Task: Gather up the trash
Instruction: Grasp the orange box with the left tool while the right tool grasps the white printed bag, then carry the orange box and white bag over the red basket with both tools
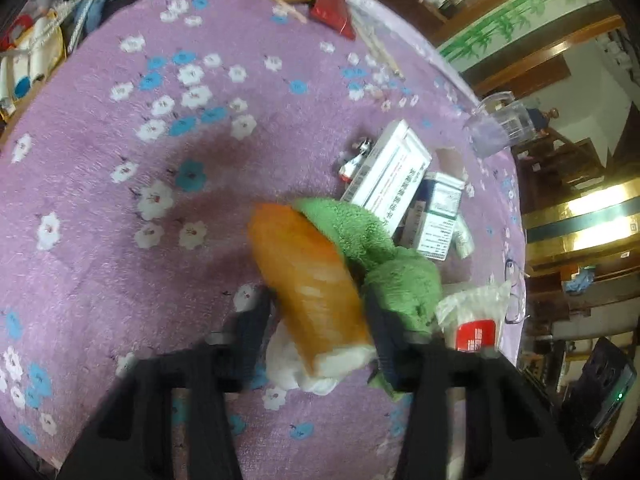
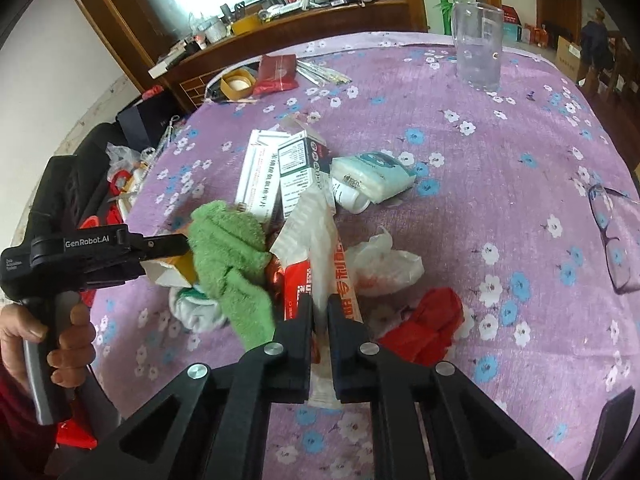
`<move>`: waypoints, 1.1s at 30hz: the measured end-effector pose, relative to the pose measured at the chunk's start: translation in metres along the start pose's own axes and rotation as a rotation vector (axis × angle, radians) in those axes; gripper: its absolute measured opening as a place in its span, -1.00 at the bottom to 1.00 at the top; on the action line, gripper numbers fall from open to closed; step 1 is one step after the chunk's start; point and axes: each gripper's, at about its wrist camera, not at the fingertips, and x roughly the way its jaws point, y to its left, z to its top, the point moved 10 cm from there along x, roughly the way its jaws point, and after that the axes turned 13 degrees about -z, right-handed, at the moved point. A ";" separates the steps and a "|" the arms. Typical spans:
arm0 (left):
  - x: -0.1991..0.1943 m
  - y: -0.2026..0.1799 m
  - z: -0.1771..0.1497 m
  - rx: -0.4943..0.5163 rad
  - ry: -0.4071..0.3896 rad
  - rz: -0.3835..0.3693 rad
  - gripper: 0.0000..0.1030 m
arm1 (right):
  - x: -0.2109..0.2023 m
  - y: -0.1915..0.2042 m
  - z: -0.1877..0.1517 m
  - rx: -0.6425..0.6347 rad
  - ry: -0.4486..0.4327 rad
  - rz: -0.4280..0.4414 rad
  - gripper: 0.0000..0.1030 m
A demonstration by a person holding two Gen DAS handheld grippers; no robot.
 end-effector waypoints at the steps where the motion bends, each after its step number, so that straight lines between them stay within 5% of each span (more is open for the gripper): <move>1: -0.007 -0.001 -0.002 0.010 -0.013 -0.003 -0.46 | -0.004 0.000 -0.002 0.004 -0.002 0.014 -0.84; 6: -0.035 -0.007 -0.015 0.115 -0.098 0.079 -0.47 | -0.017 0.007 -0.012 -0.009 -0.009 0.058 -0.84; 17: -0.072 0.004 -0.066 0.166 -0.178 0.139 -0.53 | -0.030 0.049 -0.045 -0.076 0.009 0.162 -0.84; 33: -0.047 0.052 -0.085 0.276 0.054 0.037 -0.53 | -0.024 0.121 -0.056 -0.007 0.009 0.043 -0.84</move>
